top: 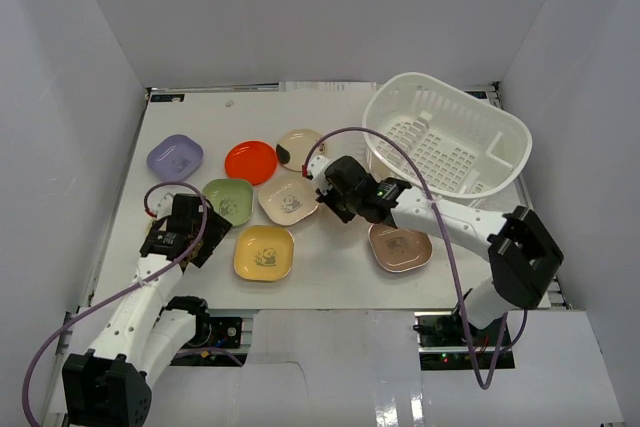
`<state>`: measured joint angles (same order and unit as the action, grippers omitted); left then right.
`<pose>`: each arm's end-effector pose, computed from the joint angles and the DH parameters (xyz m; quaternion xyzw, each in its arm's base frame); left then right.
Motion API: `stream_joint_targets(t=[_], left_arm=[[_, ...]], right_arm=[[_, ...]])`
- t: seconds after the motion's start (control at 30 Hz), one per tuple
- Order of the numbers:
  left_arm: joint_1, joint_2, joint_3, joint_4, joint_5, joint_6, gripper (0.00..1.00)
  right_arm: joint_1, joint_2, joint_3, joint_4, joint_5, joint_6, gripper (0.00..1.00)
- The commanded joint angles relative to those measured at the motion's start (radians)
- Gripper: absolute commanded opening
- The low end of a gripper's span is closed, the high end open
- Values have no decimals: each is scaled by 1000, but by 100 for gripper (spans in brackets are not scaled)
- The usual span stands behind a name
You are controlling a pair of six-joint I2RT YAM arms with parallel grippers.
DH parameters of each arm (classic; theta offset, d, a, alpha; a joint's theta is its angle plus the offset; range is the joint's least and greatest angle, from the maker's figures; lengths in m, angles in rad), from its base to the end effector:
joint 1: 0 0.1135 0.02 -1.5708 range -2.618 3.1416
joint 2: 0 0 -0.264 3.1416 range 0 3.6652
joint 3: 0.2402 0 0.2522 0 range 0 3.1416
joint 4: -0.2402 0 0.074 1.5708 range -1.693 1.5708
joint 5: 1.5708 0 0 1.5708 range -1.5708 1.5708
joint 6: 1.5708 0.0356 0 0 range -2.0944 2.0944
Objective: Place the plates into the plastic bin on the countertop
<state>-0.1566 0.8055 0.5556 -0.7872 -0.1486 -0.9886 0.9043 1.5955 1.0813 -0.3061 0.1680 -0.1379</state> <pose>0.1439 -0.0174 0.2074 -0.4066 0.8720 -0.0823 0.2598 0.2172 0.2665 0.2294 -0.4349 0.8194 0.0641 0.3679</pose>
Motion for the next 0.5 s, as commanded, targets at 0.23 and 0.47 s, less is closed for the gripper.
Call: stream_joint_targets(t=[0.23,0.47], left_arm=[[-1,61,-46,250,-201,-173,84],[-1,291,-2,322,-204,-171,73]], right_arm=[[42,-267,155,76,-94,24,8],[-233,-266,194,64,143,56,8]])
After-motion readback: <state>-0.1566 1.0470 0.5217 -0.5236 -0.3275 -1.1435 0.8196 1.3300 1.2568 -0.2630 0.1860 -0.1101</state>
